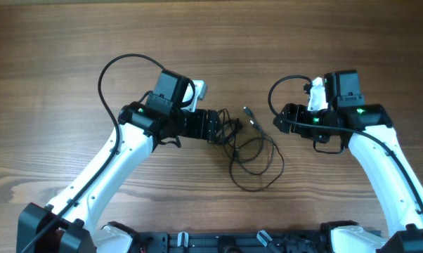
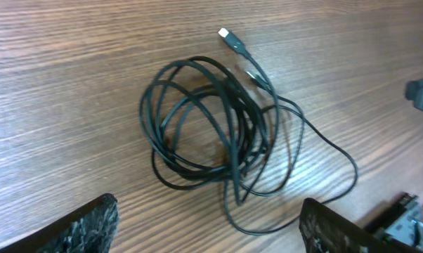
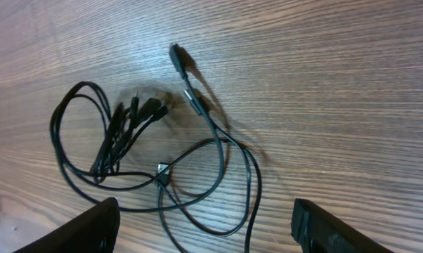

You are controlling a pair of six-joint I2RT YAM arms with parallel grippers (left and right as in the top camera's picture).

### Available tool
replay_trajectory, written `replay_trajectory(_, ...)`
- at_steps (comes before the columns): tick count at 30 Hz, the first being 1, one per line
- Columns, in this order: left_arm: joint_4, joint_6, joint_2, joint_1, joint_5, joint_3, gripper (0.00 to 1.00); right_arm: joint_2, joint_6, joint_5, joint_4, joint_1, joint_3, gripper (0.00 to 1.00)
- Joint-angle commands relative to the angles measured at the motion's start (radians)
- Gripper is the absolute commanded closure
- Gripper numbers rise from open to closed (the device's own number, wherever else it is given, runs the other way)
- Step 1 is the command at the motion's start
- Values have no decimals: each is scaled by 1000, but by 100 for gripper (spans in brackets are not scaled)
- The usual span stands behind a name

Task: Untangle cables

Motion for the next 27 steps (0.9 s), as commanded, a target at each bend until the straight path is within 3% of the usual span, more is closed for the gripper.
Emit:
replay_trajectory(1, 1, 20, 7, 3, -74, 6, 20, 5, 8, 35, -4, -1, 5, 20)
replay_trajectory(4, 0, -7, 46, 3, -45, 6, 26, 5, 8, 34, -8, -1, 5, 20)
replay_trajectory(8, 23, -6, 129, 3, 212, 6, 26, 5, 8, 35, -22, -1, 5, 20)
replay_trajectory(11, 15, 2, 186, -14, 216, 5, 39, 5, 9, 34, -32, -1, 5, 20)
replay_trajectory(15, 16, 1, 262, -82, 215, 5, 38, 5, 31, 34, -43, -1, 5, 20)
replay_trajectory(17, 24, 1, 285, -116, 181, 5, 51, 5, 31, 34, -47, -1, 5, 20)
replay_trajectory(19, 54, 0, 289, -127, 129, 6, 83, 5, 31, 34, -50, -1, 5, 20)
replay_trajectory(20, 80, -8, 286, -122, 129, 7, 91, 5, 31, 34, -50, -1, 5, 20)
replay_trajectory(24, 117, -37, 212, -52, 166, 66, 96, 5, 29, 34, -54, -1, 5, 20)
replay_trajectory(27, 119, -38, 89, 25, 337, 121, 96, 5, -8, -40, -49, -1, 5, 20)
